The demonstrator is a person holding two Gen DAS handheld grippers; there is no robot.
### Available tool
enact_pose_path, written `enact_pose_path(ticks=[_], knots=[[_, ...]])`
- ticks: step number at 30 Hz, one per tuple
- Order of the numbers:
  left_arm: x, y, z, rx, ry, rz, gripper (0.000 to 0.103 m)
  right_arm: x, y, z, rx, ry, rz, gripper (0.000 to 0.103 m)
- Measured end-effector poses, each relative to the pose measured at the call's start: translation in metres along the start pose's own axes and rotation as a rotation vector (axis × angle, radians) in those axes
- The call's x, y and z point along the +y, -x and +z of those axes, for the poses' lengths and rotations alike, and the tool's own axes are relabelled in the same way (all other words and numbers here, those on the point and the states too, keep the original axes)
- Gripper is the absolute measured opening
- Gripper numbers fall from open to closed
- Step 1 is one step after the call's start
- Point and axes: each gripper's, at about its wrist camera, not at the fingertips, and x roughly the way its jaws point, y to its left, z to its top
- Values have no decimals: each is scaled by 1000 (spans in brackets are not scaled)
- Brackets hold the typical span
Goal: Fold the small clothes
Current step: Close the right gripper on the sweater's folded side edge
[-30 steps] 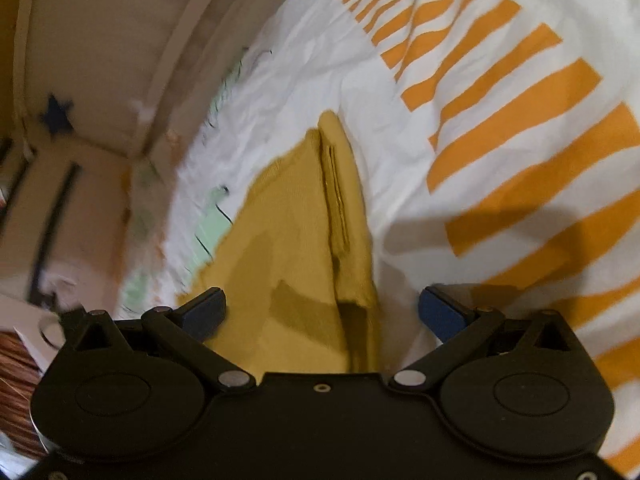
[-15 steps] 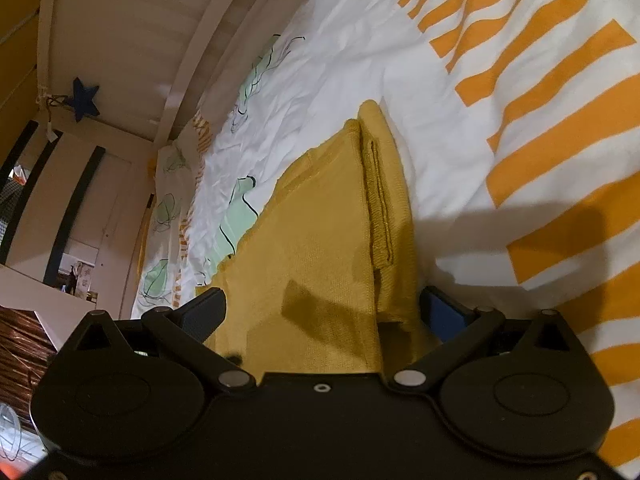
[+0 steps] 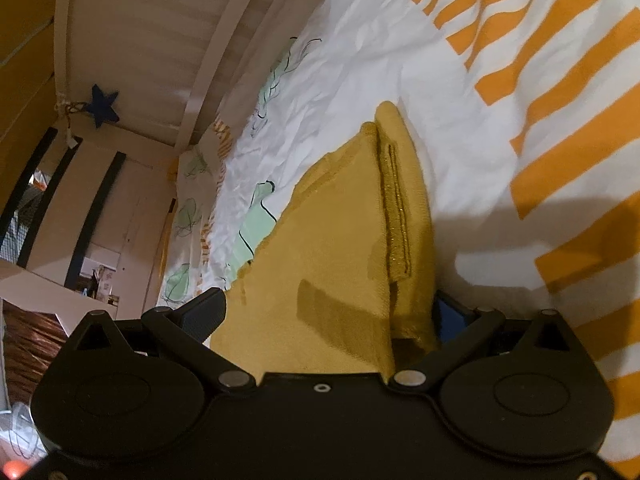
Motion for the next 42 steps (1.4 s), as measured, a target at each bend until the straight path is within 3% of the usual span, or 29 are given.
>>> enact_pose_path(ticks=[4, 10, 20, 22, 27, 28, 33, 36, 42], knots=[[14, 6, 4, -2, 45, -34, 41, 3, -2, 1, 12, 19, -1, 103], [39, 29, 13, -80, 34, 56, 41, 2, -4, 5, 25, 27, 18, 103], [110, 31, 28, -33, 140, 71, 41, 9, -6, 2, 22, 70, -30, 101], [121, 27, 30, -19, 155, 52, 41, 12, -7, 1, 20, 93, -65, 95], [146, 26, 39, -15, 199, 21, 40, 16, -2, -6, -20, 111, -187, 48], [149, 28, 42, -18, 209, 10, 40, 14, -1, -7, -30, 97, -201, 43], [152, 42, 57, -70, 175, 10, 41, 17, -2, -13, -63, 91, -232, 28], [151, 46, 61, -76, 141, 29, 41, 31, -4, -16, -78, 123, -286, 25], [155, 48, 64, -64, 129, -7, 41, 73, -8, -17, -96, 182, -348, 23]])
